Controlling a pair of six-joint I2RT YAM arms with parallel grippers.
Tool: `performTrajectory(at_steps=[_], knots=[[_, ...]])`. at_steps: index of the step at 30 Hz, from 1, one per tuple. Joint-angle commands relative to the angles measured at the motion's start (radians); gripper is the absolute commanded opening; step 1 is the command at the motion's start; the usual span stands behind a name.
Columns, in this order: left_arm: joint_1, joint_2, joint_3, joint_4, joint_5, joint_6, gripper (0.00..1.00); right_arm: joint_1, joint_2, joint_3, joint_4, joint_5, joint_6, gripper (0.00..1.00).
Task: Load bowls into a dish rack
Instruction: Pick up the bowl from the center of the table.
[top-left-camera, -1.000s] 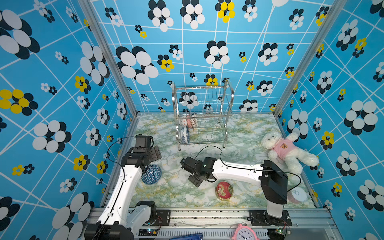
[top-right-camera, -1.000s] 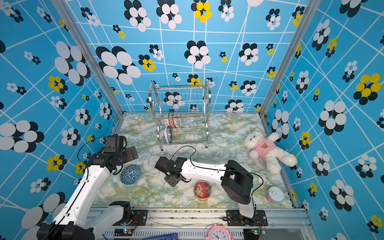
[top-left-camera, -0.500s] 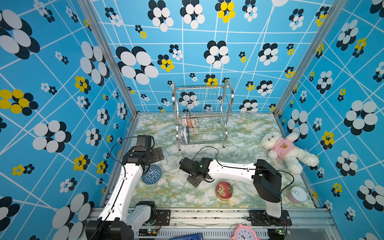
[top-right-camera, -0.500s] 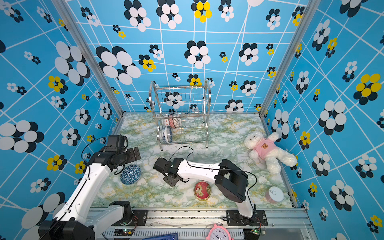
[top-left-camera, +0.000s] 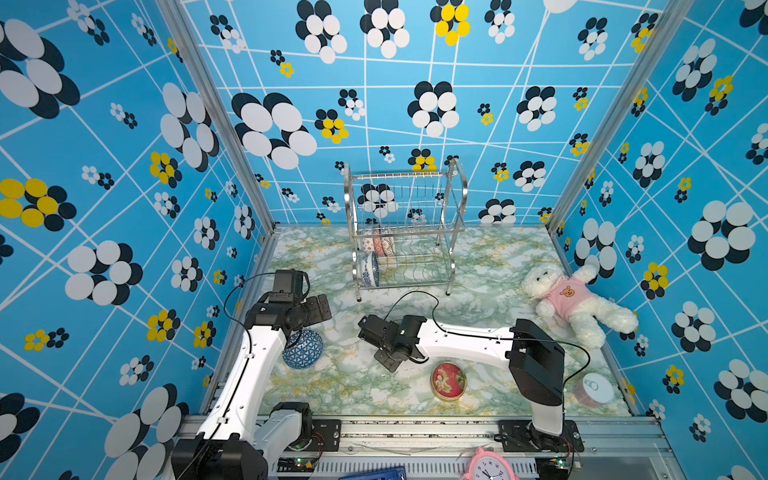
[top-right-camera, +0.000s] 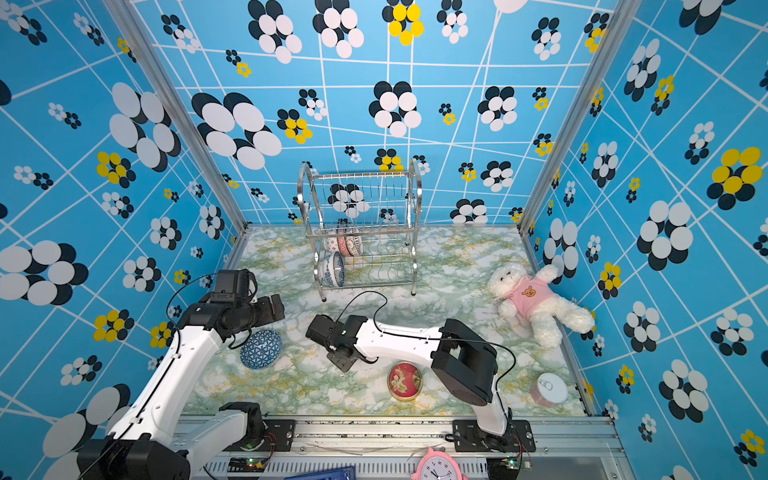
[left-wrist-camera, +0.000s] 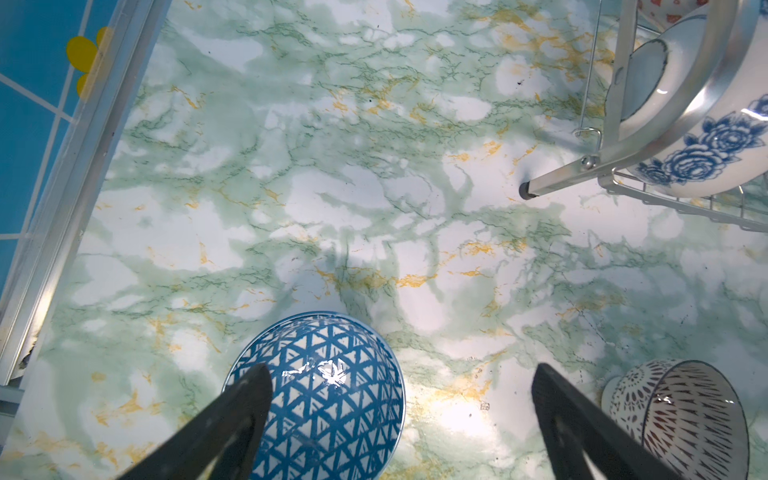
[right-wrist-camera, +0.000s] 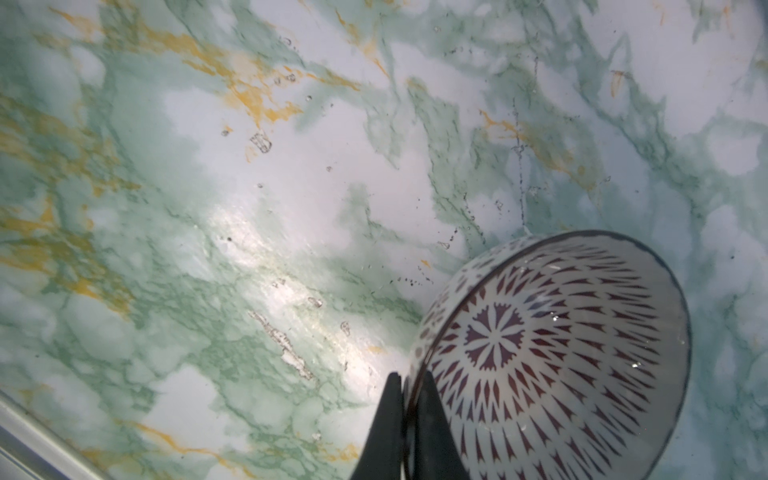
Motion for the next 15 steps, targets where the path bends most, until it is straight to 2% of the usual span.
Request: performTrajectory(at_steps=[1,15], knots=[[0.002,0.000,0.001,0.019,0.063,0.028,0.99,0.002,-0.055,-0.020,-0.005,-0.005,0.023,0.00],[-0.064,-0.036,-0.038,0.065,0.129,0.090,0.99,0.002,-0.156,-0.118,0.121,0.015,0.017,0.00]])
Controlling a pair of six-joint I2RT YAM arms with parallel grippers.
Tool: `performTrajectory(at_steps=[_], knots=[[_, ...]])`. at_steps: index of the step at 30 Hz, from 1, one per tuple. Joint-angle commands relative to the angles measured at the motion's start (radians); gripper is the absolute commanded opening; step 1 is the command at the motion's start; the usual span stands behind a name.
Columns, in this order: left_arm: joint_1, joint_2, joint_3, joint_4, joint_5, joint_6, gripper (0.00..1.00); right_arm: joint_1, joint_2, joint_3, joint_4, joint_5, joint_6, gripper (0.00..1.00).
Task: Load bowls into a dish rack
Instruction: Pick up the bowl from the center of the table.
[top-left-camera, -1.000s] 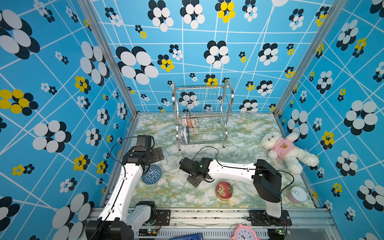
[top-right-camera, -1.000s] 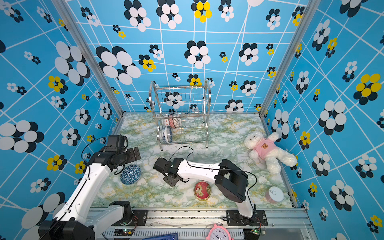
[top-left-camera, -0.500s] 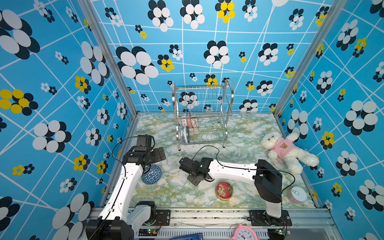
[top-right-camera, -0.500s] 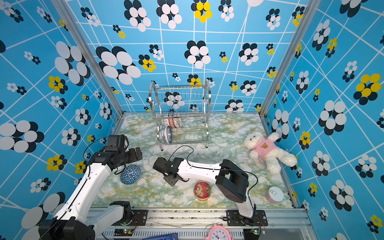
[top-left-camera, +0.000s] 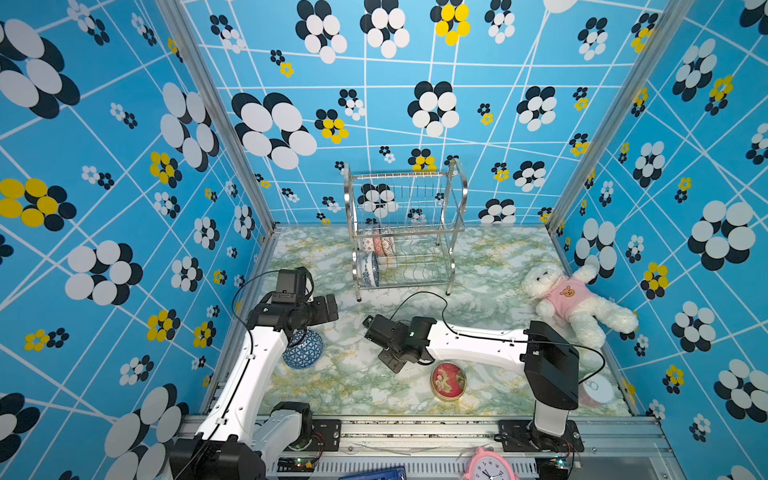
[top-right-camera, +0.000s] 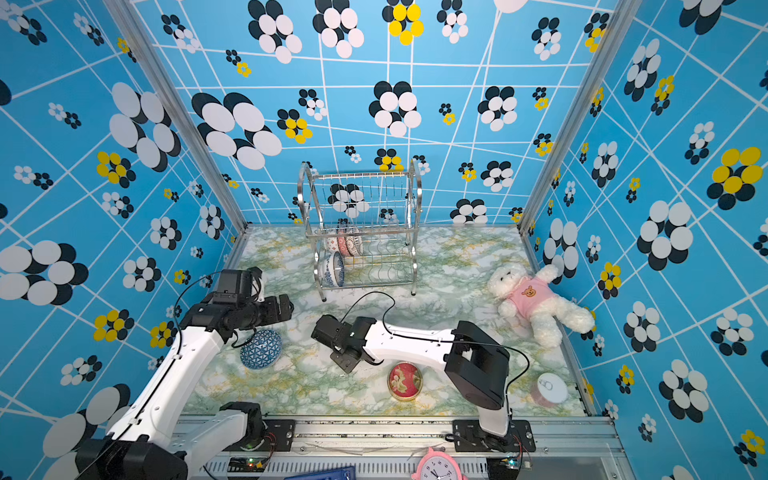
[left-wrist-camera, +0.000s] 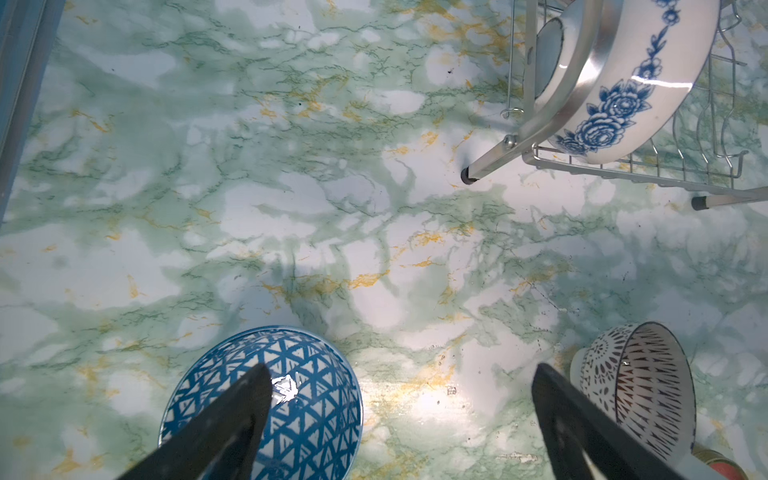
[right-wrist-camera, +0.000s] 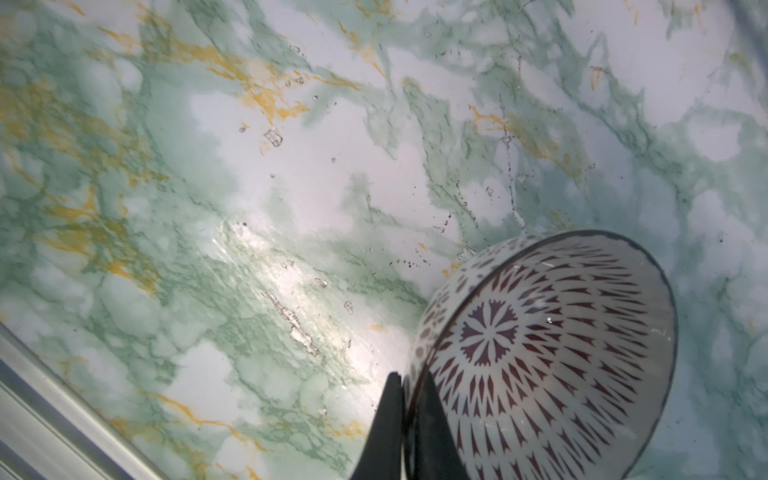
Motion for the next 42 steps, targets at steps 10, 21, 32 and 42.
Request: performTrajectory(at_steps=[10,21,32,42], knots=[[-0.073,-0.069,-0.081,0.087,0.082,0.091,0.99,0.000,-0.193,-0.164,0.276,0.031,-0.026,0.00],[-0.146,-0.213,-0.204,0.208,0.104,0.178,0.99,-0.028,-0.331,-0.326,0.520,0.054,-0.043,0.00],[-0.190,-0.217,-0.250,0.248,0.183,0.219,0.99,-0.102,-0.457,-0.487,0.758,0.016,0.018,0.00],[-0.233,-0.280,-0.303,0.296,0.213,0.257,0.99,-0.148,-0.510,-0.569,0.915,-0.018,0.085,0.00]])
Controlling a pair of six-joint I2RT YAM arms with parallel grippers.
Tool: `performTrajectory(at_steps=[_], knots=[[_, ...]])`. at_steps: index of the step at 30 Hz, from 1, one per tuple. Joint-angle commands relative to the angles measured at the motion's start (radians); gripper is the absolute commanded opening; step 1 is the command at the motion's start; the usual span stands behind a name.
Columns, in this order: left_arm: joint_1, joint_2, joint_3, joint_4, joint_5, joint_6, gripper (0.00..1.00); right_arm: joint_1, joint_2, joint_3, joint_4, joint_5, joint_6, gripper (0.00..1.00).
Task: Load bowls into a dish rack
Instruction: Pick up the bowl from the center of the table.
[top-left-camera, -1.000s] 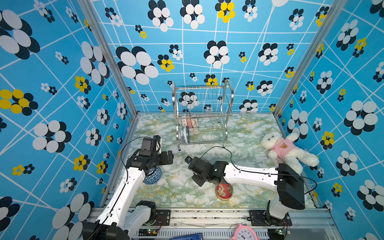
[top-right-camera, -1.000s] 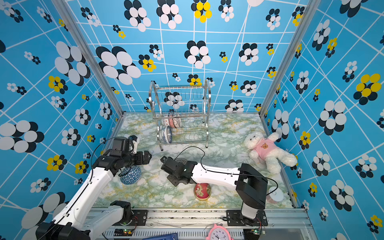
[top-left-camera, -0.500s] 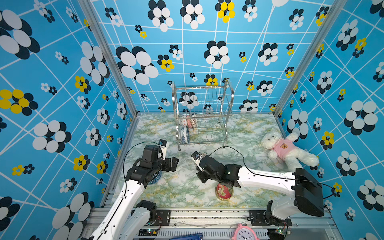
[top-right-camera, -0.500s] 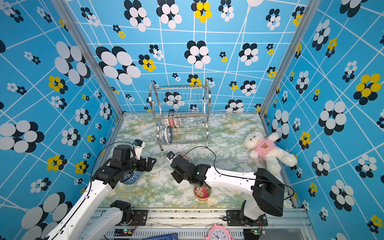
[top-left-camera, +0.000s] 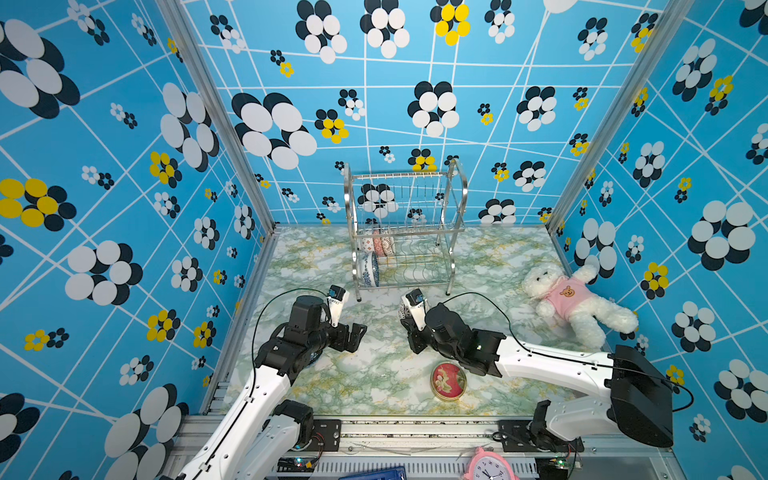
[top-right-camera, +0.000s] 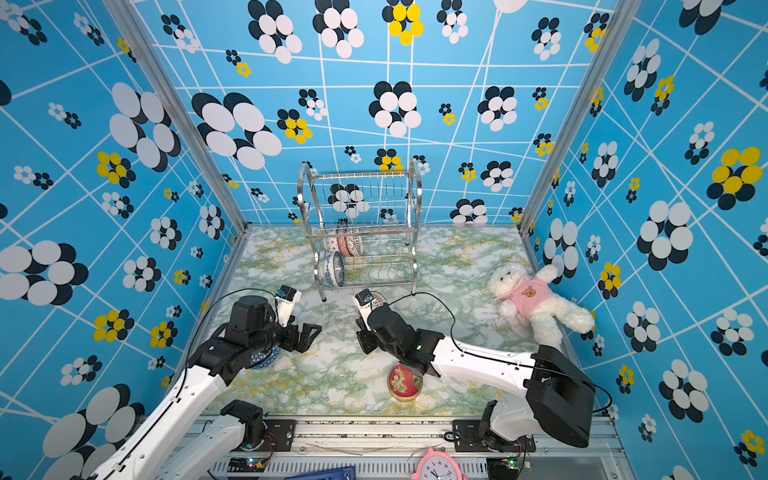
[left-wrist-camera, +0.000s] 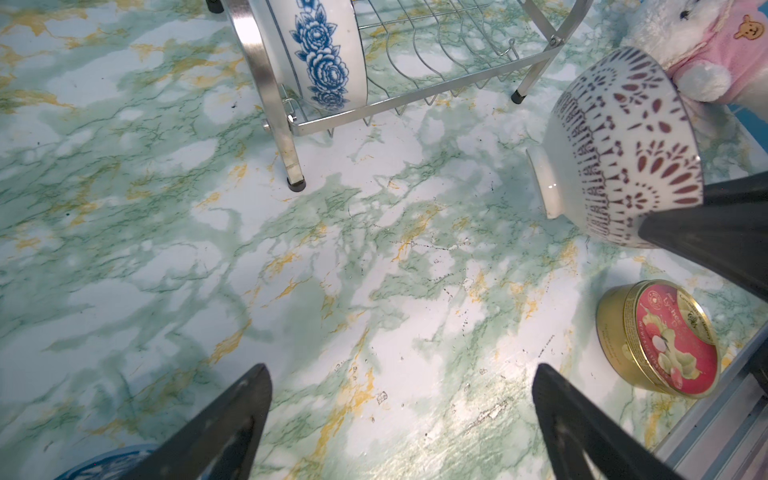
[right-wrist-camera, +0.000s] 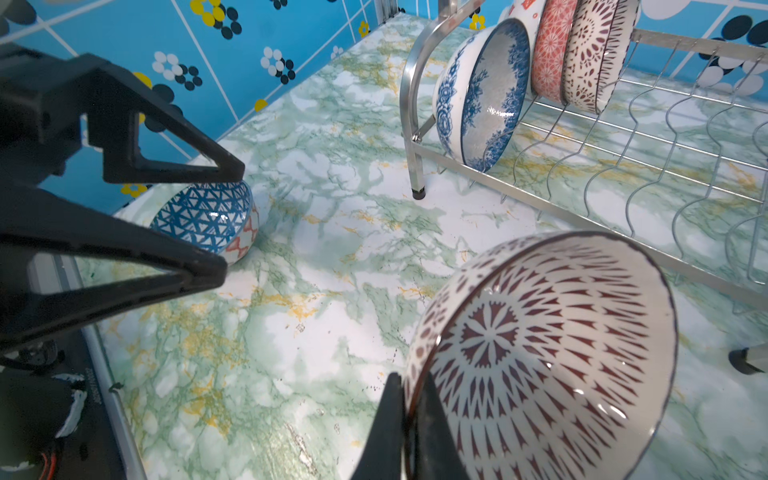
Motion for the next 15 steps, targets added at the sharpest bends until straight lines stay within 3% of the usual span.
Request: performTrajectory(at_steps=[1,15], knots=[[-0.016,-0.025,-0.026,0.039,0.034,0.032,0.99,-0.014,-0.045,-0.021,0.145,-0.017,0.032,0.00],[-0.038,-0.046,-0.047,0.061,0.037,0.032,0.99,-0.113,-0.066,-0.083,0.305,-0.109,0.126,0.00]])
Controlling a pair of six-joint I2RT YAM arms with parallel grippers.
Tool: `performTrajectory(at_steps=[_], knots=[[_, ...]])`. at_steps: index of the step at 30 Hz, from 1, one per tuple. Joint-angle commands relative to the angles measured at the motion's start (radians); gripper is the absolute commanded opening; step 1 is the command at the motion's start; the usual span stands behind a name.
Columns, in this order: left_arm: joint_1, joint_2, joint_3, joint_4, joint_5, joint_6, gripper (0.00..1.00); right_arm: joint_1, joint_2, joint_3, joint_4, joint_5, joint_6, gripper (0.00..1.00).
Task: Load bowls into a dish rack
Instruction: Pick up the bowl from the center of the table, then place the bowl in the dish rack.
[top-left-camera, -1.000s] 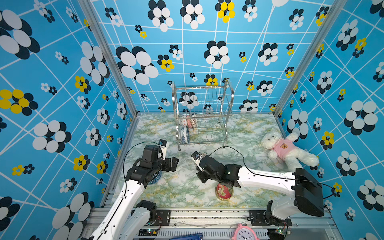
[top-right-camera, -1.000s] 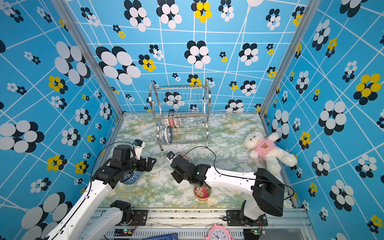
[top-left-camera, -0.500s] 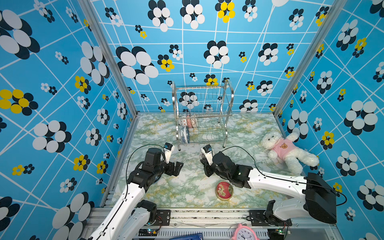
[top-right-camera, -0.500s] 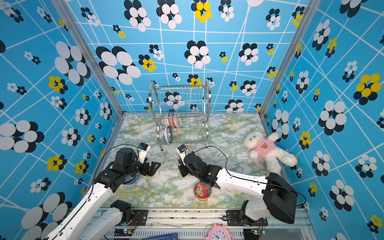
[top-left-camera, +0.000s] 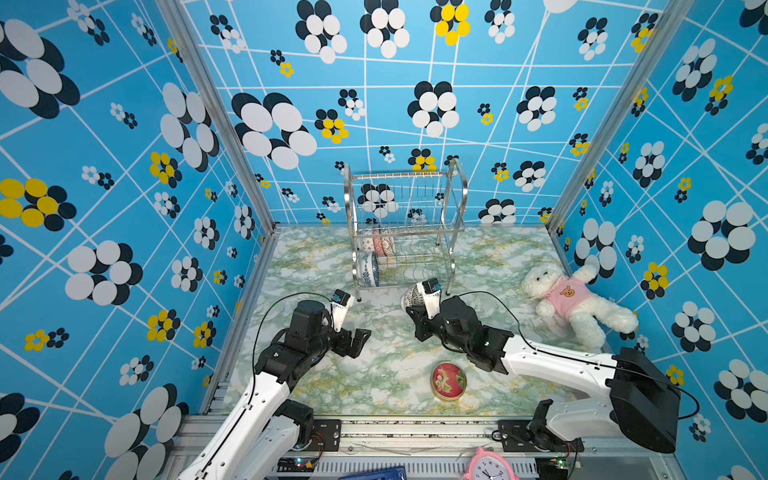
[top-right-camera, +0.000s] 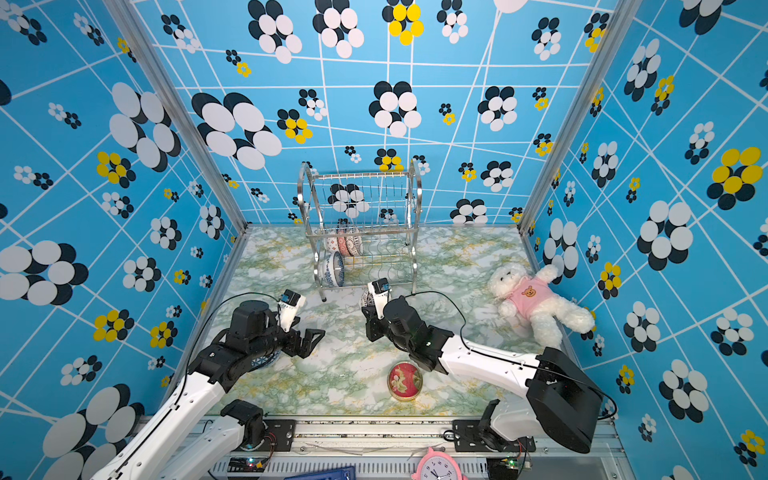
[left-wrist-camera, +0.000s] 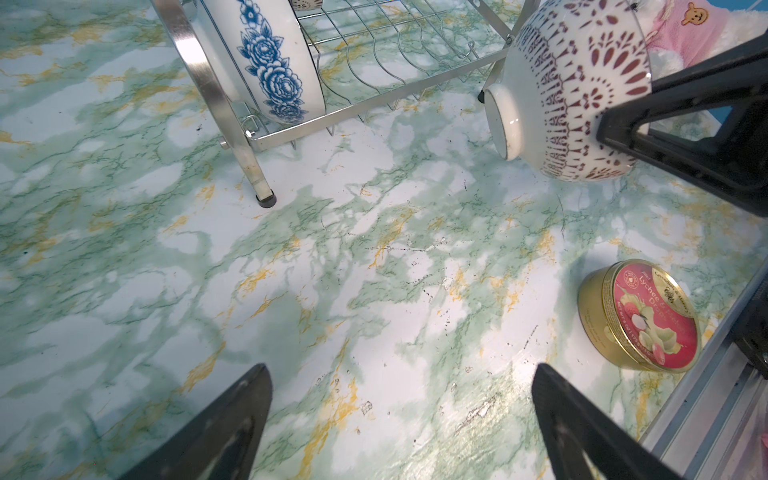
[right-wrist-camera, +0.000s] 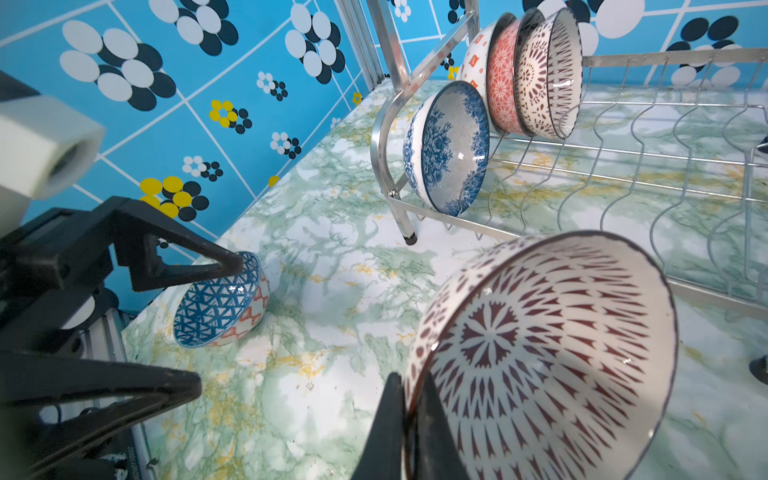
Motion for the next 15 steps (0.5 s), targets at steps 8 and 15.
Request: performTrajectory(at_steps=[8,15], knots=[[-0.011,-0.012,-0.011,0.027,0.003,0.007,0.99,-0.040,-0.007,0.006,0.207,-0.069,0.048,0.00],[-0.013,-0.012,-0.014,0.029,0.003,0.004,0.99,-0.079,0.053,0.023,0.309,-0.137,0.114,0.00]])
